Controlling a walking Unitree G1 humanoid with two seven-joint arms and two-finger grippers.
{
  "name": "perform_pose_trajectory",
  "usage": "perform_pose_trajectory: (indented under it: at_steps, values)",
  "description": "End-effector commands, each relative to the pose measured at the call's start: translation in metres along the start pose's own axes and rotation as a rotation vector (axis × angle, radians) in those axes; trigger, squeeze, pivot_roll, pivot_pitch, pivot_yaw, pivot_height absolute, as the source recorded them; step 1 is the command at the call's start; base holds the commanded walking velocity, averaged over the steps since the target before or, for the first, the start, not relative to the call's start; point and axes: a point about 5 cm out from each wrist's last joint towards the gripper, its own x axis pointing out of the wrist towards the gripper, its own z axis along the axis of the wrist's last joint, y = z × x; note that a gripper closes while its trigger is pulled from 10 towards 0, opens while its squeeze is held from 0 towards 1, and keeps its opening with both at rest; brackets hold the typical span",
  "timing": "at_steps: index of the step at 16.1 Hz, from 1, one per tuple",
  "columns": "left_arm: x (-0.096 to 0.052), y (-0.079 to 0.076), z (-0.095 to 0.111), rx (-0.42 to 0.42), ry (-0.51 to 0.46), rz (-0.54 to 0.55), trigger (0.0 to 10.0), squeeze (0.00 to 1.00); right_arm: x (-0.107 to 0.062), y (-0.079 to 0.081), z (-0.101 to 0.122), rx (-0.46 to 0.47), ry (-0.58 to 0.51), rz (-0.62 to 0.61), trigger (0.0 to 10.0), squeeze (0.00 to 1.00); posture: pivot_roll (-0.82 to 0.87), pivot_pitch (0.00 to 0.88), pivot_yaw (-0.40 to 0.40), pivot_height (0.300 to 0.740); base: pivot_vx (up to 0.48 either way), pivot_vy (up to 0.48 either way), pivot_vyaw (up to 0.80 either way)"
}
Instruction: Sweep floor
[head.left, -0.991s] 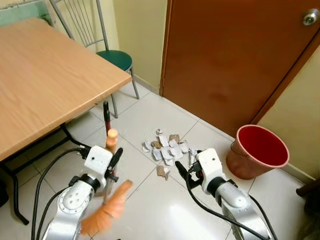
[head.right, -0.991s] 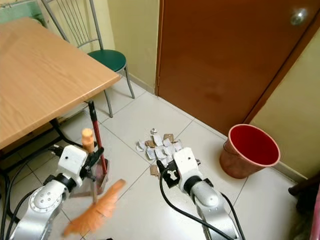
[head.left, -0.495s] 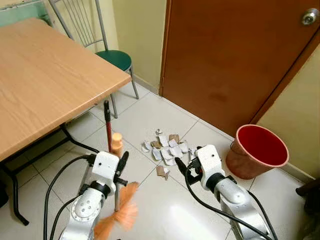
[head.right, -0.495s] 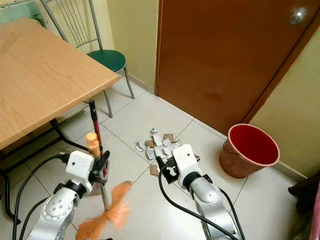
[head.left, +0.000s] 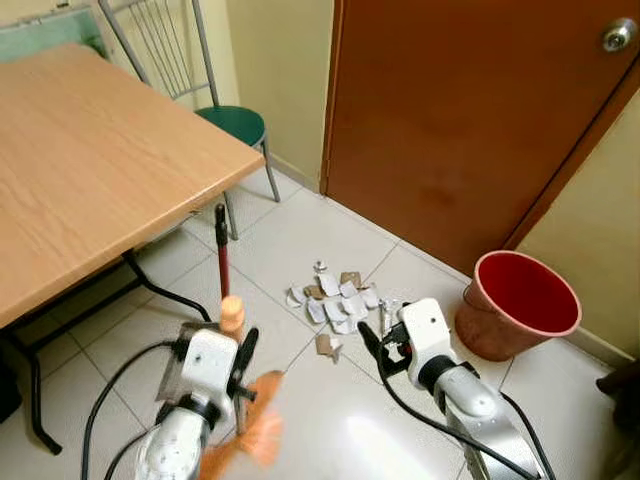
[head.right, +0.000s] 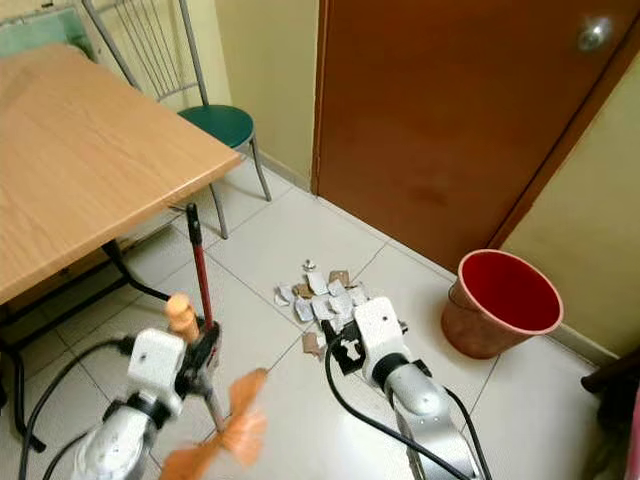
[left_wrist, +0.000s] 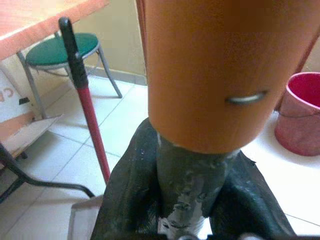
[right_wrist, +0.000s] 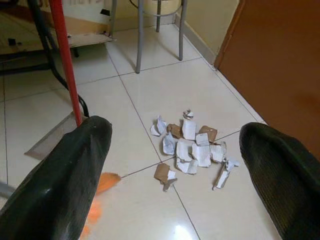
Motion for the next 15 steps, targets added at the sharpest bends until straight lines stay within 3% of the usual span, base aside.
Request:
perform_pose_trajectory:
  at_steps: [1,5,9,11,15]
  values:
    - [-0.006,0.000,-0.005,-0.041,0.030,0.012,10.0,0.00,-0.002,-0.003,-0.002,0.021,0.002,-0.022,10.0,0.00,0.06,0.101,-0.012,0.740,0.000,0.000,0.00]
    - [-0.008,0.007,-0.006,-0.029,0.046,0.033,10.0,0.00,-0.001,-0.004,0.000,0.033,-0.022,-0.020,10.0,0.00,0.07,0.105,-0.012,0.740,0.000,0.000,0.00]
    - [-0.001,0.002,-0.003,-0.034,0.038,0.023,10.0,0.00,0.001,-0.005,0.005,0.026,-0.036,-0.021,10.0,0.00,0.06,0.105,-0.011,0.740,0.000,0.358,0.66]
    - [0.000,0.001,-0.002,-0.033,0.037,0.023,10.0,0.00,0.002,-0.008,0.005,0.024,-0.032,-0.027,10.0,0.00,0.06,0.107,-0.012,0.740,0.000,0.381,0.00]
    - [0.003,0.000,-0.001,-0.043,0.042,0.023,10.0,0.00,0.005,-0.007,0.007,0.012,-0.028,-0.024,10.0,0.00,0.06,0.109,-0.015,0.740,0.000,0.000,0.00]
